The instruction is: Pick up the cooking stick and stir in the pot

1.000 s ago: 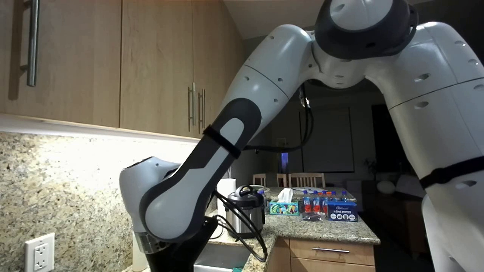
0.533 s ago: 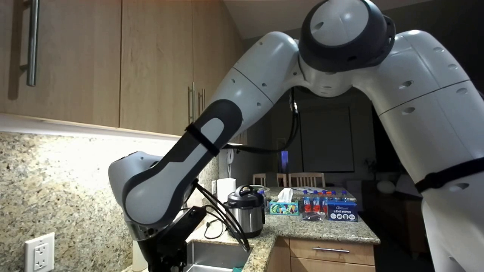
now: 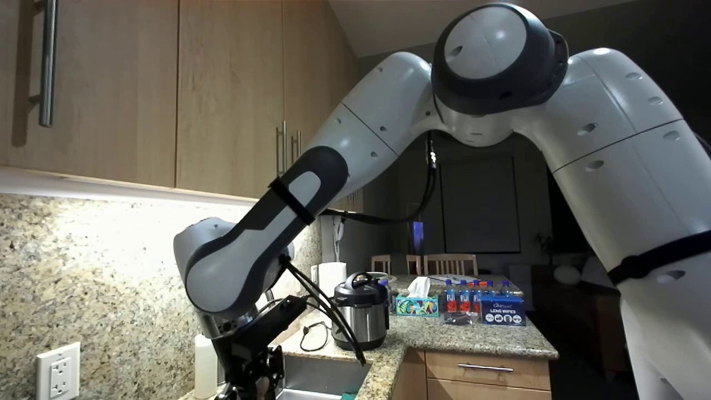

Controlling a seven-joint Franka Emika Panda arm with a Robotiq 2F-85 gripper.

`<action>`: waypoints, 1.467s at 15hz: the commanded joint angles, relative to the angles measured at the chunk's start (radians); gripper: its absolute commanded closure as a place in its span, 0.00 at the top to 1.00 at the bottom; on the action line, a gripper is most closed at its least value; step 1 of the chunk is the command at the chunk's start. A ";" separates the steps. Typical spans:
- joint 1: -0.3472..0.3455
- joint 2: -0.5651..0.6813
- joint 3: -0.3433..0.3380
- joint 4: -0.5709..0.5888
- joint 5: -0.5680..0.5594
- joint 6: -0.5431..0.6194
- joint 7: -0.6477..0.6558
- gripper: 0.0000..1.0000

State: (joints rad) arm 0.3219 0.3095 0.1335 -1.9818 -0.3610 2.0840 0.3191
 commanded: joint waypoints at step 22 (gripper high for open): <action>0.057 -0.015 0.034 -0.028 -0.121 -0.099 0.101 0.06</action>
State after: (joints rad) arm 0.3692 0.2836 0.1479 -2.0518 -0.4603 2.0380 0.4762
